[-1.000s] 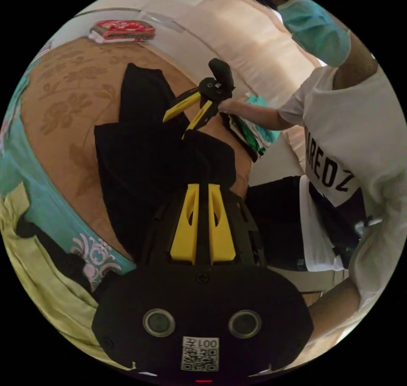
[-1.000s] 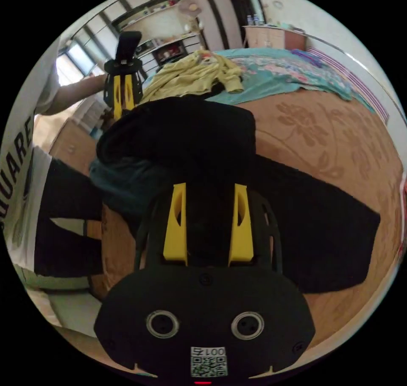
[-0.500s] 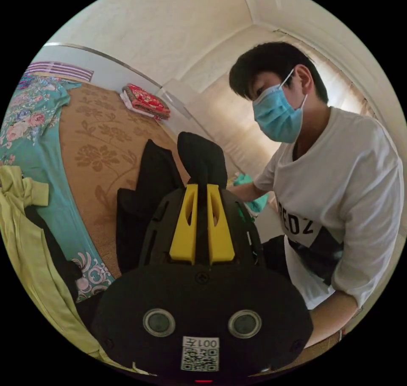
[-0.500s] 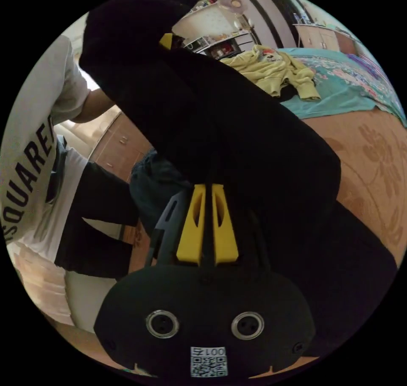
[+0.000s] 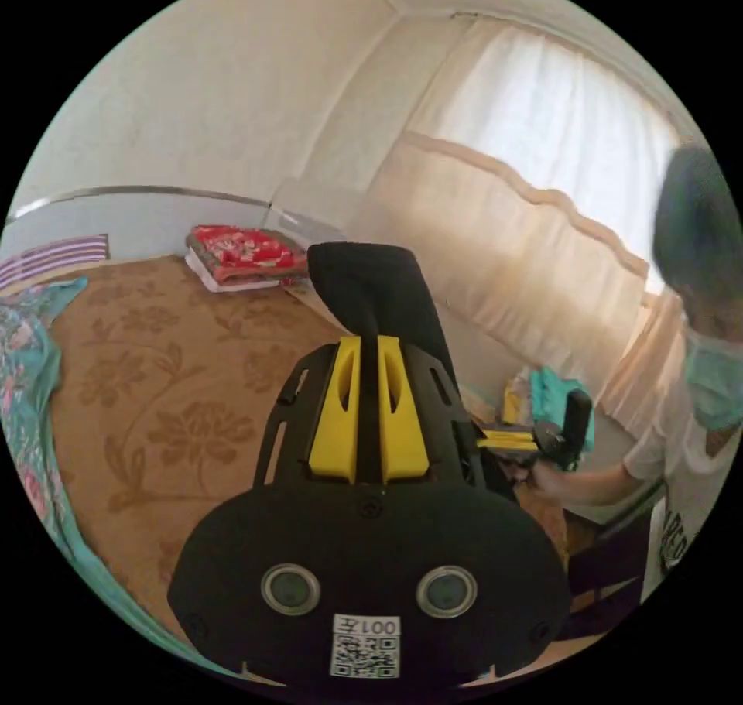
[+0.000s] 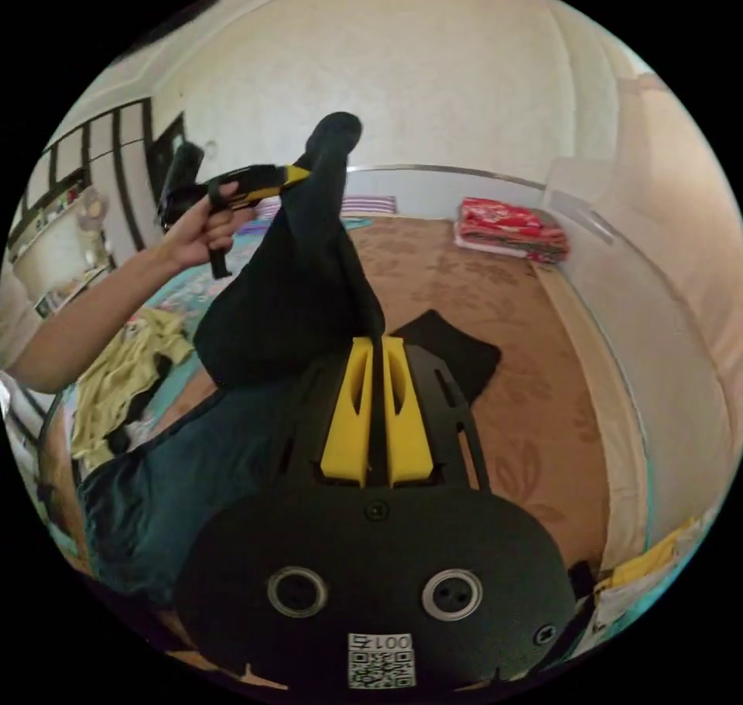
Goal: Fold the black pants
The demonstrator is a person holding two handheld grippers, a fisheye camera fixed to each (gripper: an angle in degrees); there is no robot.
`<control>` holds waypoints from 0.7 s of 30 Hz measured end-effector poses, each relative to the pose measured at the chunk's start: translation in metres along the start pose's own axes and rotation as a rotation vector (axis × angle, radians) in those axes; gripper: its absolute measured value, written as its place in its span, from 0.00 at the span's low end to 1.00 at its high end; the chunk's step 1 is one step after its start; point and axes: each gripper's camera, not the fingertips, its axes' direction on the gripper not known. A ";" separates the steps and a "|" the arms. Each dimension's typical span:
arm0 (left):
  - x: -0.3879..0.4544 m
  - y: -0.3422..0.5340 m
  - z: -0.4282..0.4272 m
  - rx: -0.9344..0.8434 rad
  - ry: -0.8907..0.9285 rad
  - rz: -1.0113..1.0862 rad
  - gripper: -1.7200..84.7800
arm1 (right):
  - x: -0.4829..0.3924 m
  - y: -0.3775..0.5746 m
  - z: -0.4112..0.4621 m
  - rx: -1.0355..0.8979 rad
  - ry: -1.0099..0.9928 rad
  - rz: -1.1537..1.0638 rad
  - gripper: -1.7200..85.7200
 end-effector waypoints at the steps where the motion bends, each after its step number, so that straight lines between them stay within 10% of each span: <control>1: -0.020 -0.024 0.051 -0.098 0.010 -0.018 0.05 | 0.006 0.003 0.010 -0.014 0.036 0.023 0.04; 6: -0.059 -0.027 0.203 -0.651 -0.400 -0.111 0.07 | 0.068 0.063 0.113 -0.353 0.113 0.310 0.04; 21: -0.020 0.052 0.171 -0.744 -0.270 -0.266 0.07 | 0.172 0.154 0.137 -0.307 -0.425 0.488 0.05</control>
